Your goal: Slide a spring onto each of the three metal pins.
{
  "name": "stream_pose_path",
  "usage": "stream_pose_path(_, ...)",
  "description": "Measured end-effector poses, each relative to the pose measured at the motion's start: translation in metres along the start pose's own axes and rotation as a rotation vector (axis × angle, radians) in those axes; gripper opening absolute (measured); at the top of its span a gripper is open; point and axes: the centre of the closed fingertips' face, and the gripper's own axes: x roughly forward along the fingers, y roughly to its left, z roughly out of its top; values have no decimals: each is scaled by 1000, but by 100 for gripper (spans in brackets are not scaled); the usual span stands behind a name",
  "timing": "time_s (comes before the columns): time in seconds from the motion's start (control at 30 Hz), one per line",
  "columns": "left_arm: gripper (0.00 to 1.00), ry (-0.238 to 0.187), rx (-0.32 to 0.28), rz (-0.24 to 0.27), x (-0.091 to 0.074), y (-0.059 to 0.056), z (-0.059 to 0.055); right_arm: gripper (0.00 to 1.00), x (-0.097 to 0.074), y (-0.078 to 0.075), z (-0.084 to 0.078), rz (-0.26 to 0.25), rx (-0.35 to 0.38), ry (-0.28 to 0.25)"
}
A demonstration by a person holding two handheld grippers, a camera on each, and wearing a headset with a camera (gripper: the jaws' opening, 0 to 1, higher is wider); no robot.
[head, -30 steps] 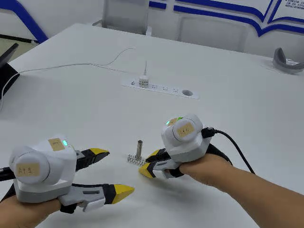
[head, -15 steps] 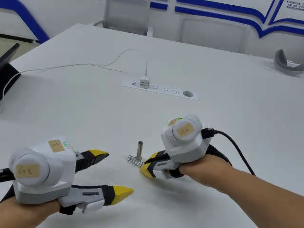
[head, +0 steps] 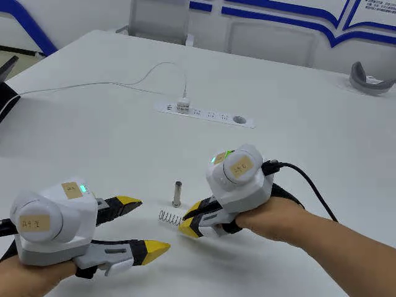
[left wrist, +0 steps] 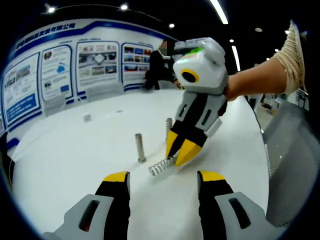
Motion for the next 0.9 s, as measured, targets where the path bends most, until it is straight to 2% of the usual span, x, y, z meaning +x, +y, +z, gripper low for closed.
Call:
stream_pose_path(0.13,49,9,24,-16,1,-4,-1,11,-6,9,2,35,-29,12)
stream_pose_path(0.33,41,31,88,-57,3,-16,-5,11,-13,25,2,94,-69,42)
stream_pose_path(0.67,26,53,177,-114,8,-34,-9,12,-16,37,-5,145,-103,92)
stream_pose_path(0.9,15,58,206,-135,9,-38,-10,12,-19,43,-6,171,-109,113)
